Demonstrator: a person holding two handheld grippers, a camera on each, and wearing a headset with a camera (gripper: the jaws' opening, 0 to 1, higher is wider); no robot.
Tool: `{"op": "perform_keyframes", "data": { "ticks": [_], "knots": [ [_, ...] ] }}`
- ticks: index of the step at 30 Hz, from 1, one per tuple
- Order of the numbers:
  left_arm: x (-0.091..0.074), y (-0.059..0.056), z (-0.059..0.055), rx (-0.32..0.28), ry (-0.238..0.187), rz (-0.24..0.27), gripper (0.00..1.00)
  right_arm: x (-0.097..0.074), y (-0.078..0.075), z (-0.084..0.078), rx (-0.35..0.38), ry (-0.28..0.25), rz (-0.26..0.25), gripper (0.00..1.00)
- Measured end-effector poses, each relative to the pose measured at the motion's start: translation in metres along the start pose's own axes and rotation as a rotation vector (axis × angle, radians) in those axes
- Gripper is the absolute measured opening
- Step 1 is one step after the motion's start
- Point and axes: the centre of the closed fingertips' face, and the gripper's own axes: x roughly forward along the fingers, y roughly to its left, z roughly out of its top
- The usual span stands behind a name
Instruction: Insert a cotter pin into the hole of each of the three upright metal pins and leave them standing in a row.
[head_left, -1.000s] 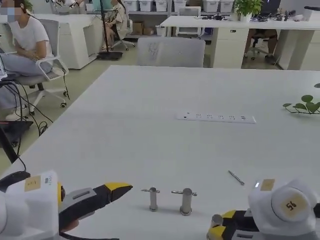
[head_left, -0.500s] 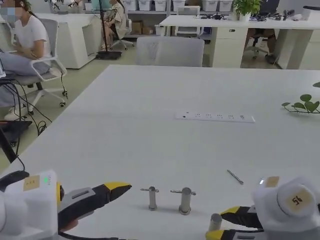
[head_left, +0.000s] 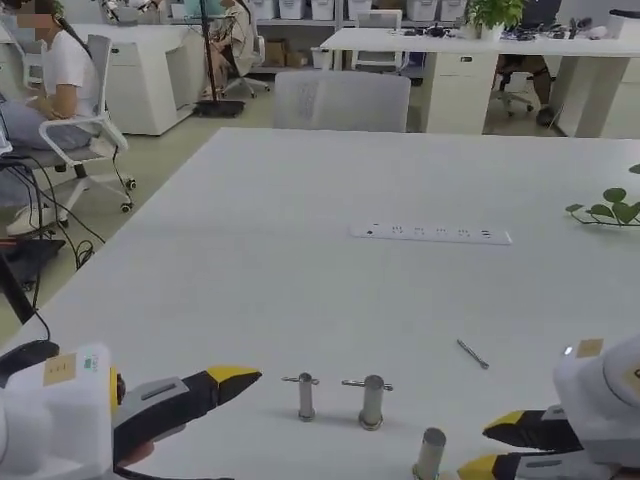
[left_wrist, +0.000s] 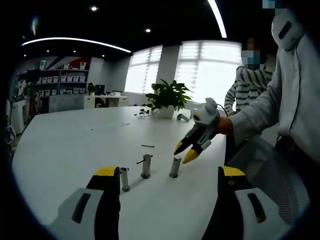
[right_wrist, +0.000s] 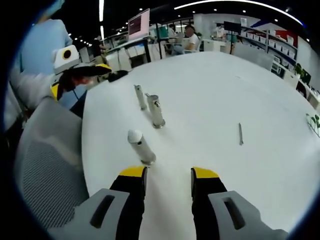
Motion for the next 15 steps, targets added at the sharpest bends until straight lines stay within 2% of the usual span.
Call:
{"op": "perform_keyframes", "data": {
  "ticks": [9,15],
  "knots": [
    [-0.003,0.002,-0.003,-0.007,0.003,0.007,0.8,-0.002,-0.05,0.004,0.017,0.038,-0.065,0.36],
    [-0.005,0.004,-0.006,-0.019,0.002,0.017,0.8,0.001,-0.074,0.01,0.011,0.063,-0.095,0.34]
  ]
}}
